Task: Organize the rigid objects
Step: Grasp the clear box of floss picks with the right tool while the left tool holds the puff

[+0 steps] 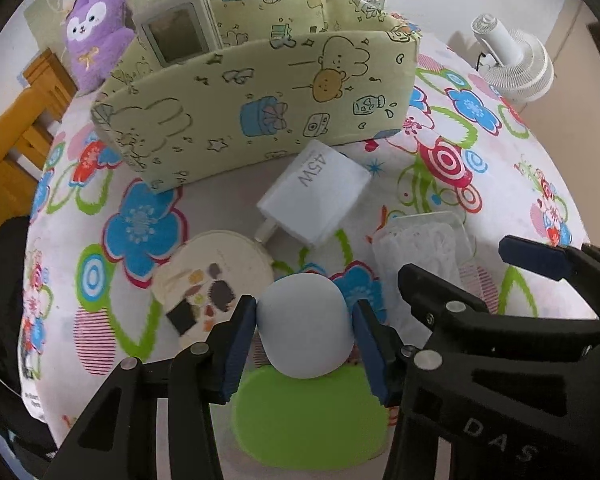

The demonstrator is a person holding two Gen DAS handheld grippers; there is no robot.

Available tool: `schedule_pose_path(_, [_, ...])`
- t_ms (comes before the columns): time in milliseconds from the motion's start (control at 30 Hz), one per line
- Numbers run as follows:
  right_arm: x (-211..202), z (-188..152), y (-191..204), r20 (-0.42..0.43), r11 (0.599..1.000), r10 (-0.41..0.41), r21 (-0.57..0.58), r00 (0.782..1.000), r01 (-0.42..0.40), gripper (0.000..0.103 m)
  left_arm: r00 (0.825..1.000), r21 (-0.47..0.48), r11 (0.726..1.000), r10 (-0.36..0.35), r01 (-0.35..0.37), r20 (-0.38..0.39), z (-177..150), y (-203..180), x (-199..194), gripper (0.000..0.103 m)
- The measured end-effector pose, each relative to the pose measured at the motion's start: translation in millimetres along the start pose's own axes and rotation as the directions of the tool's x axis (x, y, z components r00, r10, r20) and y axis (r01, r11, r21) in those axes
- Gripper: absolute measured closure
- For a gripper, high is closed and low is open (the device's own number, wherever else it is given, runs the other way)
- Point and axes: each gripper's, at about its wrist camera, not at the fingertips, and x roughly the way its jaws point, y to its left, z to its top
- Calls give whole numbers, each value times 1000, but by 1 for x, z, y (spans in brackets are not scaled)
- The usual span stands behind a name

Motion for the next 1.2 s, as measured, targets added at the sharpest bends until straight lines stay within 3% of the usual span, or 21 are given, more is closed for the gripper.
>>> schedule_pose_path(433, [6,-9,16,-8,999,-20,28,1000,20,17,1000,3,1000,27,-27,-2,-12,34,-7,52])
schedule_pose_path(833, [11,-13,22,-11,996,-76,54,997,77,18,999,35,999,41,-42,10,-14,36,-7,52])
schedule_pose_path(1100, [17,-16,19,-25,992,-82,89,996,84,39,998,45,997,56,-56,19,-14,32,-7,52])
schedule_pose_path(1200, [17,-16,19,-18,992,-83,92,996,84,41,998,41,998,53,-53,16,-14,32,-6,52])
